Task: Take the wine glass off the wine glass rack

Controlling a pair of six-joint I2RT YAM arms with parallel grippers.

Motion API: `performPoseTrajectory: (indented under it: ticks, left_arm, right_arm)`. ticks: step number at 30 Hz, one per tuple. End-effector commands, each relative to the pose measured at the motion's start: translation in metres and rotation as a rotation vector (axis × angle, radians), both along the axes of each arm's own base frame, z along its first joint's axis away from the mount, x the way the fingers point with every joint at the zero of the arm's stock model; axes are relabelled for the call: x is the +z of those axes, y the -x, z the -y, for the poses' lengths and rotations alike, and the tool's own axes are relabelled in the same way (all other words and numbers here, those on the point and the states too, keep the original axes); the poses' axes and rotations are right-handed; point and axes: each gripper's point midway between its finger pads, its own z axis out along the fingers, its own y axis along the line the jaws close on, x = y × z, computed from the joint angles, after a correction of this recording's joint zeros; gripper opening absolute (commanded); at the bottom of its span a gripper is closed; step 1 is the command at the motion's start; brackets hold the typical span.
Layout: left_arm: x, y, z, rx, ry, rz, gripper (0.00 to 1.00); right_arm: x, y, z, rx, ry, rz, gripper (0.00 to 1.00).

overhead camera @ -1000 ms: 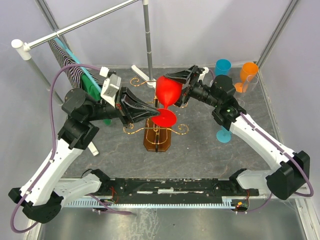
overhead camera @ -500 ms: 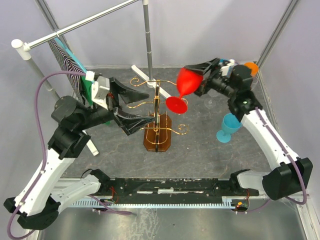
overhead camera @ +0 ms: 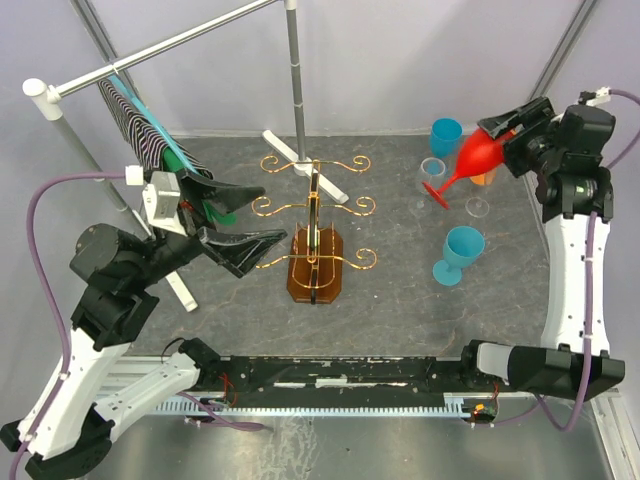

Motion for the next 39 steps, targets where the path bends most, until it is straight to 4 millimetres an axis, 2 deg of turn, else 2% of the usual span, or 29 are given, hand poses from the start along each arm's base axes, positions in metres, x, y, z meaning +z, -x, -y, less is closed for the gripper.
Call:
performPoseTrajectory:
  ticks: [1,2,6,14,16,20,28,35,39]
  left_arm:
    - [-0.014,-0.012,-0.001,0.049,-0.038,-0.004,0.99]
    - [-0.017,-0.012,0.000,0.050,-0.041,-0.007,0.99]
    - [-0.023,-0.014,0.002,0.045,-0.046,-0.012,0.99]
    - [-0.031,-0.015,0.004,0.037,-0.054,-0.017,0.99]
    - [-0.032,-0.016,0.005,0.036,-0.052,-0.016,0.99]
    - [-0.033,-0.017,0.006,0.034,-0.056,-0.020,0.99]
    - [-0.043,-0.022,0.007,0.049,-0.072,-0.043,0.99]
    - [-0.048,-0.028,0.015,0.028,-0.090,-0.063,0.99]
    - [-0.054,-0.033,0.021,0.018,-0.107,-0.081,0.99]
  right_arm:
    - [-0.001,0.039,0.084,-0.311,0.498,-0.052,0.75]
    - [-0.001,0.045,0.102,-0.390,0.561,-0.068,0.75]
    - [-0.010,0.064,0.141,-0.559,0.727,-0.136,0.75]
    - [-0.019,0.082,0.186,-0.802,0.912,-0.157,0.74]
    - [-0.034,0.087,0.193,-0.860,0.931,-0.155,0.74]
    - [-0.048,0.091,0.201,-0.959,0.928,-0.090,0.73]
    - [-0.067,0.096,0.205,-1.070,0.933,0.103,0.72]
    - [-0.103,0.088,0.201,-1.032,0.993,0.154,0.76]
    - [-0.136,0.084,0.203,-0.996,1.015,0.073,0.79]
